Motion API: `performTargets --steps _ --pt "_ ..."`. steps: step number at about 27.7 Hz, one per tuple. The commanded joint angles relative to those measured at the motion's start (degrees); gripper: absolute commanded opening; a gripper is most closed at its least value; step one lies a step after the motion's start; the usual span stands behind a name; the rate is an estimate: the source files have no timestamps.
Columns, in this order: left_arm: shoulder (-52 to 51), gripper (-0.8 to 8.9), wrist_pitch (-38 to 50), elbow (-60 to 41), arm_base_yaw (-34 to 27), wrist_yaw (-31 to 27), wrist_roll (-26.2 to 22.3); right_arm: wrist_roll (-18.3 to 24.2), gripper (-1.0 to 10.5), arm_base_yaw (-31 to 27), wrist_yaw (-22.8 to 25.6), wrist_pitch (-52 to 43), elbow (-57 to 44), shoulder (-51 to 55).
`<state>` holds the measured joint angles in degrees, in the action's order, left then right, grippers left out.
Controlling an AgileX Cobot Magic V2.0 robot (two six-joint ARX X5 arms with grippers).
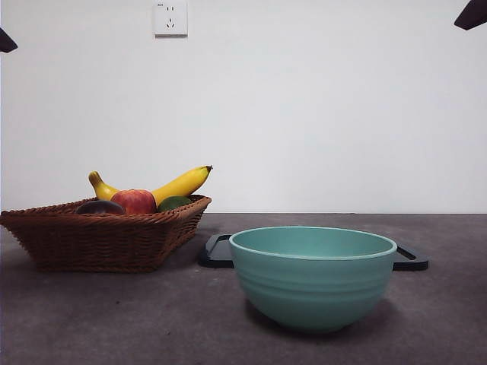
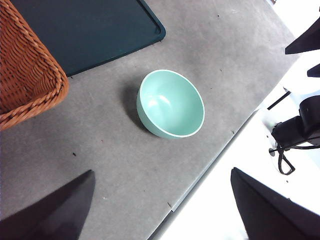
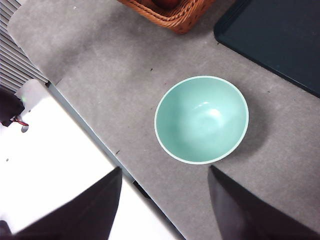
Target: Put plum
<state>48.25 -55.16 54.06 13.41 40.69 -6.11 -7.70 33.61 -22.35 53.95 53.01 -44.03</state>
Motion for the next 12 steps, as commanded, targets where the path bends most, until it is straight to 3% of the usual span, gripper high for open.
performTargets --steps 1,6,8,12 --pt "0.3 4.32 0.3 1.1 0.2 0.4 -0.7 0.7 2.7 0.4 -0.2 -0.3 1.0 -0.4" --pt "0.3 4.22 -0.1 1.1 0.2 0.4 -0.7 0.7 2.7 0.4 -0.1 -0.3 1.0 -0.4" --pt "0.3 2.94 -0.7 1.1 0.2 0.4 -0.7 0.7 2.4 0.4 -0.2 -0.3 1.0 -0.4" --pt "0.3 0.07 -0.8 1.1 0.2 0.4 -0.7 0.8 0.1 0.4 -0.2 -0.3 1.0 -0.4"
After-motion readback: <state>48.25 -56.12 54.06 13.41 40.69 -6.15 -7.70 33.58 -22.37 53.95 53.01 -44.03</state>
